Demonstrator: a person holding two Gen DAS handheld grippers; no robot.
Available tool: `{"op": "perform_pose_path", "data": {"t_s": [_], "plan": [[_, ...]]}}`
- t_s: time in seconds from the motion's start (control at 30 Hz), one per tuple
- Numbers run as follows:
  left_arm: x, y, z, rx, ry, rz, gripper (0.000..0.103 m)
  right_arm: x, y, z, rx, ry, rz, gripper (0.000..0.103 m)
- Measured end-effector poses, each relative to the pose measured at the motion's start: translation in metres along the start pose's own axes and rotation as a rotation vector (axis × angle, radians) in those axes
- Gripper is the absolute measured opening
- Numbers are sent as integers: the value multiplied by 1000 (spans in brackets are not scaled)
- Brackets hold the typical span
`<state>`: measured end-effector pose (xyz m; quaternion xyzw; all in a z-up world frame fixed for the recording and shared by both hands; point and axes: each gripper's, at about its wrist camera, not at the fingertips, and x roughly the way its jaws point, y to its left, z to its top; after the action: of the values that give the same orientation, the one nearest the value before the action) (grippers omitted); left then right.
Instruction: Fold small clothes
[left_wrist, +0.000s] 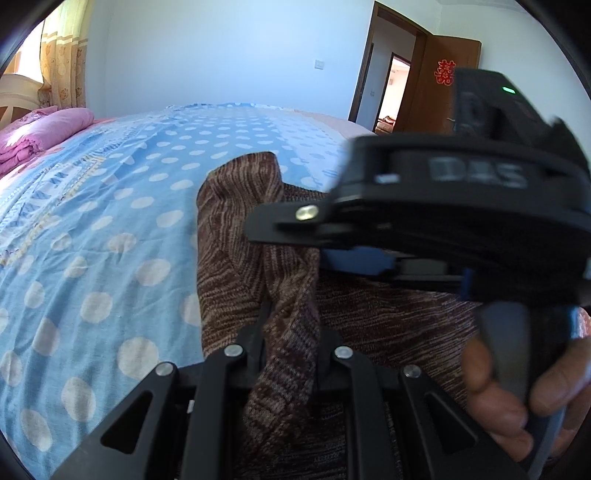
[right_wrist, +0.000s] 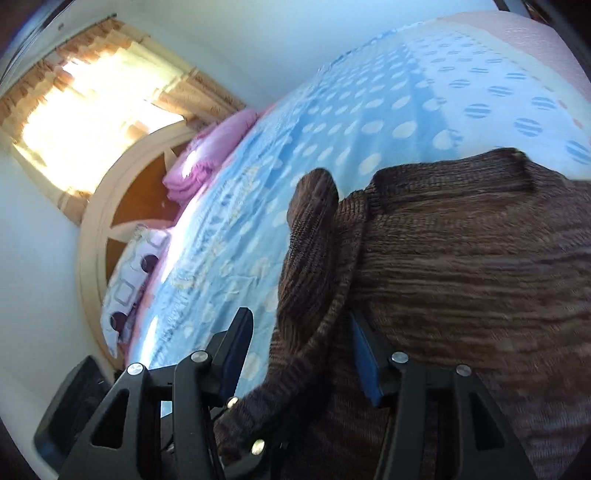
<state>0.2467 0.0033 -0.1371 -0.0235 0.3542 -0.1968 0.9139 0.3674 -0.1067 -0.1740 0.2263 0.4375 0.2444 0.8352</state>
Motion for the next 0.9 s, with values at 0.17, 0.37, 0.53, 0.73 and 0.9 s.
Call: {"op": "perform_pose_path", "data": {"t_s": [0.17,0.37,0.53,0.73,0.9], "plan": [[1,5,0,-16,-2,-18,17,17,1,7,-21,0,-16,19],[1,13,0,-35,-6,-33,18,7,-1,3,-33,-54,-52,12],[-7,12,0,-30,-26,-22,18,-17,8,1,-93,-78,-90,12],[-18,-21,11,52,-39,-26,18,-61,7,9,-183,-114,-143,12],[-20,-62,29,94,-46,-109,18,-111,-9,21,-247,-132,-207,12]]}}
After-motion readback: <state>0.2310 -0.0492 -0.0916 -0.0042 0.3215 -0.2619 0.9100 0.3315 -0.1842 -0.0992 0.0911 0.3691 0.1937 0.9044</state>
